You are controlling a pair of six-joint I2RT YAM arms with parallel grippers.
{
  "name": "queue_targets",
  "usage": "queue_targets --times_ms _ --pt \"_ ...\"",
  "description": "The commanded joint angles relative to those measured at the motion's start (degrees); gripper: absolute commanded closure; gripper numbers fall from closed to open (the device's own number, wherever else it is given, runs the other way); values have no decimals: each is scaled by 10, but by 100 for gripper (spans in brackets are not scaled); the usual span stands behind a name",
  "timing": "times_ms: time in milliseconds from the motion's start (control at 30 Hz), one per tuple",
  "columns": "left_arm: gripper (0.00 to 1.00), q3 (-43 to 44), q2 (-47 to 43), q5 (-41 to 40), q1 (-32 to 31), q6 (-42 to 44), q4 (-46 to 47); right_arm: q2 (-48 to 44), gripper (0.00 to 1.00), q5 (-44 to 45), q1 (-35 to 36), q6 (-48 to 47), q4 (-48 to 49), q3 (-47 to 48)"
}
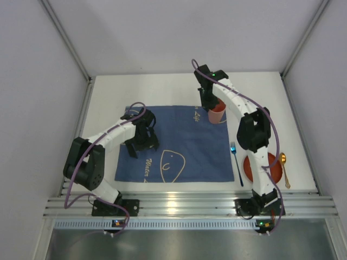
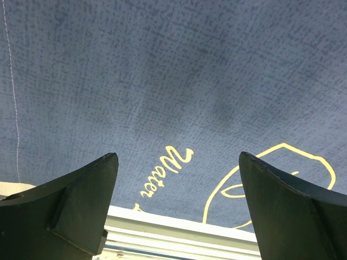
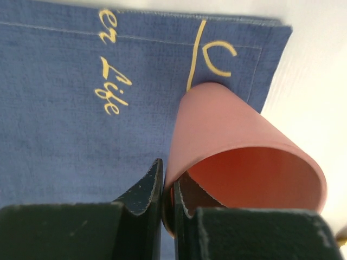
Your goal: Set the dinner table for one person
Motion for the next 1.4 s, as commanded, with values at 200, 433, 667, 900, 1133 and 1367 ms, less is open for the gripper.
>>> queue_targets --times_ms 200,433,667,900,1133,1367 --pt "2 6 -22 -11 -1 32 -2 -29 76 7 4 6 17 -31" --pt "2 27 -18 -14 -3 35 -3 -85 29 21 5 -5 -9 -13" --pt "2 164 -8 -116 -118 111 -22 -229 0 66 4 -11 -61 -44" --pt "2 340 122 -22 -243 146 23 -473 0 60 -2 46 -86 -260" --pt "2 461 236 22 -286 96 6 -669 0 -46 -68 105 -41 -550" --pt "5 434 223 16 -299 64 9 -720 4 -196 -200 90 41 -755"
